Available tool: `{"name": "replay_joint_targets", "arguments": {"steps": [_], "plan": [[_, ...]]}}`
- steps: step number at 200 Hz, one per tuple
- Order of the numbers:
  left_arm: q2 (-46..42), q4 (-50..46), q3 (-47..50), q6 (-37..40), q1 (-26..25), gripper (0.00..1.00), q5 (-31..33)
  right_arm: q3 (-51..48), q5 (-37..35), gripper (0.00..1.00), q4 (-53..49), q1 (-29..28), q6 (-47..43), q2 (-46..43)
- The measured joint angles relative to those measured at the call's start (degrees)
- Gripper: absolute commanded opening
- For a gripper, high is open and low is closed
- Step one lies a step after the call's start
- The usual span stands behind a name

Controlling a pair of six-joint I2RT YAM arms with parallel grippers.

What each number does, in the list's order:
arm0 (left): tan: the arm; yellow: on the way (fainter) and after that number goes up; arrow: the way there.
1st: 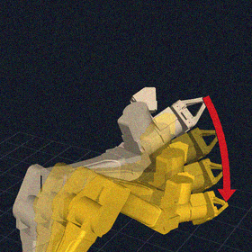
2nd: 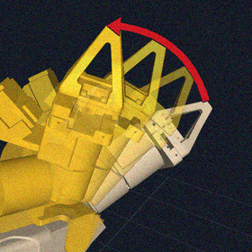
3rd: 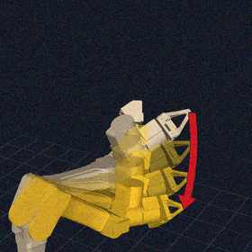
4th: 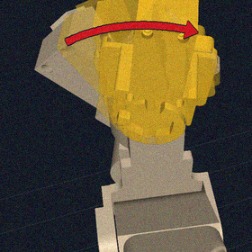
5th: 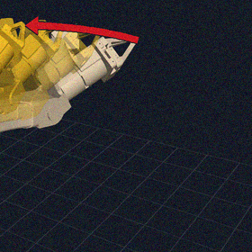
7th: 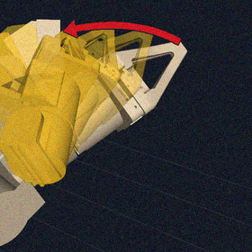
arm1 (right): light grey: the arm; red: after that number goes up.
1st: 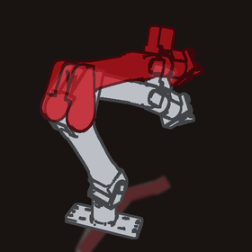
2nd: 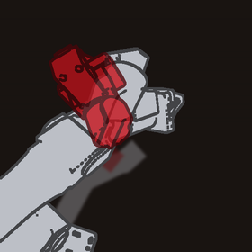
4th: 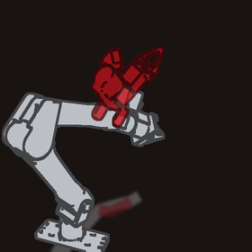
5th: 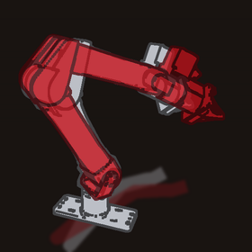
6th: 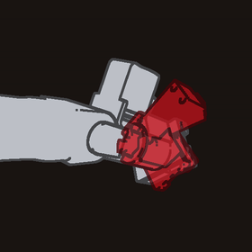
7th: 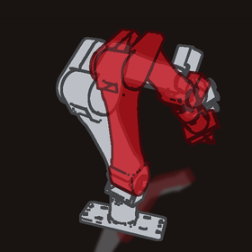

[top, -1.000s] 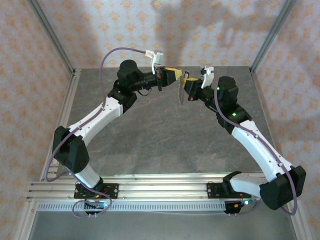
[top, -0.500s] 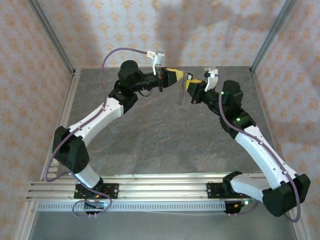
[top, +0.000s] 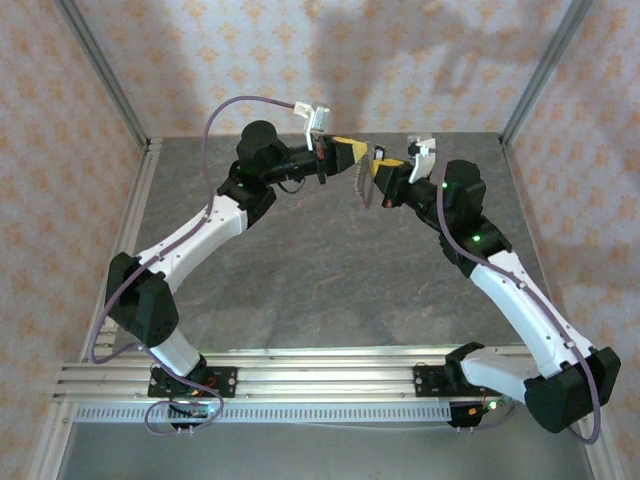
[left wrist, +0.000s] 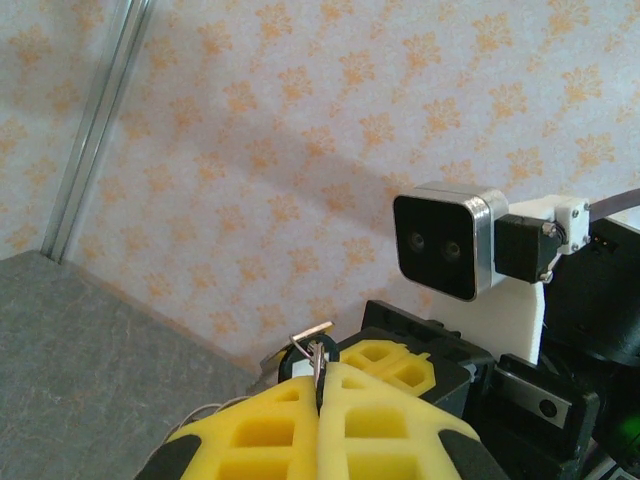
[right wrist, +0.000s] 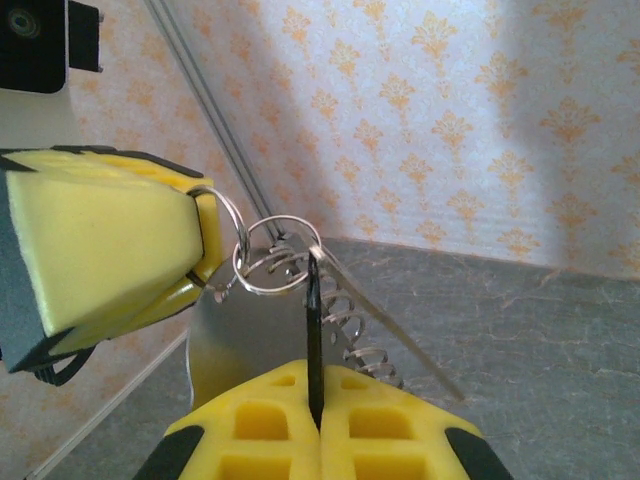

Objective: Put the keys on the keyring

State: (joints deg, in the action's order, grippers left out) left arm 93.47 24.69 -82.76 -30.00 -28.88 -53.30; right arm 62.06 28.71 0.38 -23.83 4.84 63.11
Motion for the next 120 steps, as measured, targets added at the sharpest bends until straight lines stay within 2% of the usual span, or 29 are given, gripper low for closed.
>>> {"name": "replay_joint_targets", "arguments": {"steps": [120], "plan": [[0.0, 0.0, 0.0, 0.0, -0.3, 0.00, 0.0, 4.5, 1.5, 0.00, -1.2, 0.0, -0.2, 3.0]]}}
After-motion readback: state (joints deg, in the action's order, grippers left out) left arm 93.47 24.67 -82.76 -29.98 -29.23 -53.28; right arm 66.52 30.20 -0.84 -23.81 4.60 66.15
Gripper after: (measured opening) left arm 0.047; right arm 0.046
